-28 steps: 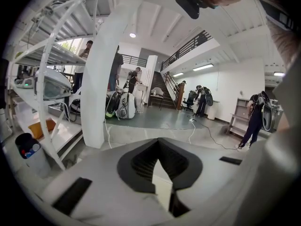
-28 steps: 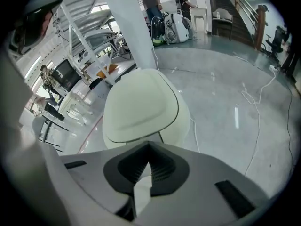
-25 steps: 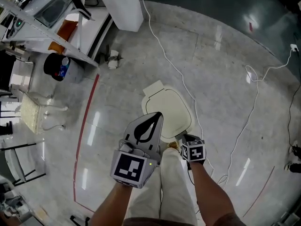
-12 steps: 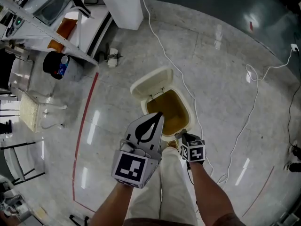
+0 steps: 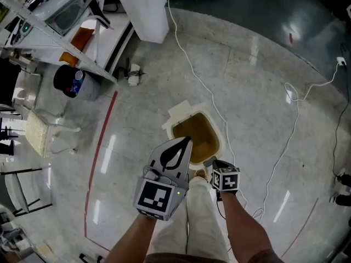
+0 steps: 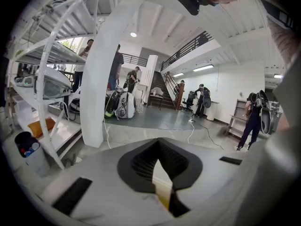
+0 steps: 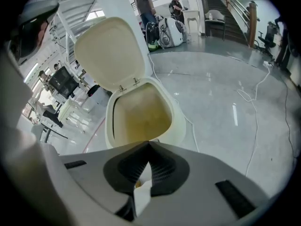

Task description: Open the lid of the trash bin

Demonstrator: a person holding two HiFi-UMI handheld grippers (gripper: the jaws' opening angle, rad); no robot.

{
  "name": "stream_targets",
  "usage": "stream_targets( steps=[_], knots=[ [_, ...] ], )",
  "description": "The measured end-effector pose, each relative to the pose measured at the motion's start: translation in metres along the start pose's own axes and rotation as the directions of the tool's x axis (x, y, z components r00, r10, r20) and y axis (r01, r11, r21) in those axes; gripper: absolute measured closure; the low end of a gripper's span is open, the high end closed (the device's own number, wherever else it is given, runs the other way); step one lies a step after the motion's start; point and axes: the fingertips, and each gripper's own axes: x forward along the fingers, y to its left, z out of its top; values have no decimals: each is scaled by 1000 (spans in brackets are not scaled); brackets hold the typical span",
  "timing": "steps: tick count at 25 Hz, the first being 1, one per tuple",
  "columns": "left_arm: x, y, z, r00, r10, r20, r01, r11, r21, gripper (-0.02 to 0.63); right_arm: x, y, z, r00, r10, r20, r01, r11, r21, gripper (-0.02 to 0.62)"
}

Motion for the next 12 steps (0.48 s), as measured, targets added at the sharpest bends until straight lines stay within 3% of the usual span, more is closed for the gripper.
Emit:
stream_targets(
  steps=[6,12],
  knots=[
    [-14,-1,47,998,3,62,-5,999,32,597,-39,4,65,996,-4,90,5,1000,-5,565],
    [-39,-1,124,991,23,134,-30,998,47,597,-107,22,190,963,0,270,16,998,-56,565]
  ],
)
